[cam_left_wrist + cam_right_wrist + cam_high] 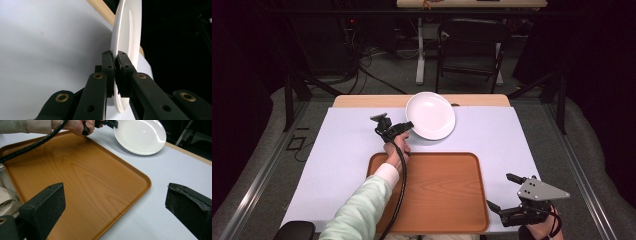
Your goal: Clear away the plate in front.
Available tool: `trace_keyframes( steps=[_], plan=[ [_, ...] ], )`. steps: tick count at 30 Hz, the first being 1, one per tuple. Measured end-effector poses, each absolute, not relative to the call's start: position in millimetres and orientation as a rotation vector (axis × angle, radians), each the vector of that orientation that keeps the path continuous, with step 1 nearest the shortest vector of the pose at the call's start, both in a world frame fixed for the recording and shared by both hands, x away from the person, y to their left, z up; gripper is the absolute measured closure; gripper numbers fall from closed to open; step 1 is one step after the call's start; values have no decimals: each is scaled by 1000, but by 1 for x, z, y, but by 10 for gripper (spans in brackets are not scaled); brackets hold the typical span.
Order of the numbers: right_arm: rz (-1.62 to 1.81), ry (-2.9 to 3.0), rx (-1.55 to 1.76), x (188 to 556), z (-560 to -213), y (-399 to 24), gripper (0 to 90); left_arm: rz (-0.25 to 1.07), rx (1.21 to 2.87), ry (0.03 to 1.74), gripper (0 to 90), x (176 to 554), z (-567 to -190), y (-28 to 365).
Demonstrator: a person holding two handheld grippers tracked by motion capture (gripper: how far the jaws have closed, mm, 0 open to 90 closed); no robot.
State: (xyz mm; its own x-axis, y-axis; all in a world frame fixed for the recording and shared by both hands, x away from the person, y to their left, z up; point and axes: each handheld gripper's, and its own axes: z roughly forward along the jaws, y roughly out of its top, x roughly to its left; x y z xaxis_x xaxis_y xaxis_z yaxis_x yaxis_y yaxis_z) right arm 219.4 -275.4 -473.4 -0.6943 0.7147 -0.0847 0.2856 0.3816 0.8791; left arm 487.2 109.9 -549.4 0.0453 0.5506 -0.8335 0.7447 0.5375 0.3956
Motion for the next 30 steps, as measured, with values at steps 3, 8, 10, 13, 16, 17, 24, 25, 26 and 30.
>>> trace_keyframes(
  steps=[3,8,10,13,16,17,24,25,26,30],
  plan=[
    [1236,2203,926,228,-473,-274,10,-228,1138,1572,862,485,-539,110],
    [1222,2221,1055,250,-469,-270,4,-223,1184,1483,861,479,-518,112],
    [1261,2223,1133,270,-465,-267,3,-223,1207,1438,862,475,-508,115],
    [1281,2221,1171,282,-464,-265,4,-238,1226,1383,863,467,-497,119],
    [1321,2244,1261,314,-466,-251,8,-261,1254,1315,863,453,-485,124],
    [1321,2244,1261,314,-466,-251,8,-261,1254,1315,863,453,-485,124],
    [1499,2178,1397,373,-471,-229,158,-300,1321,1195,864,424,-475,132],
    [1508,2164,1425,378,-472,-227,183,-303,1342,1169,864,416,-475,134],
    [1528,2157,1446,382,-473,-226,234,-305,1358,1157,864,413,-475,135],
    [1548,2141,1505,388,-478,-224,448,-279,1413,1123,861,402,-476,137]
  ],
)
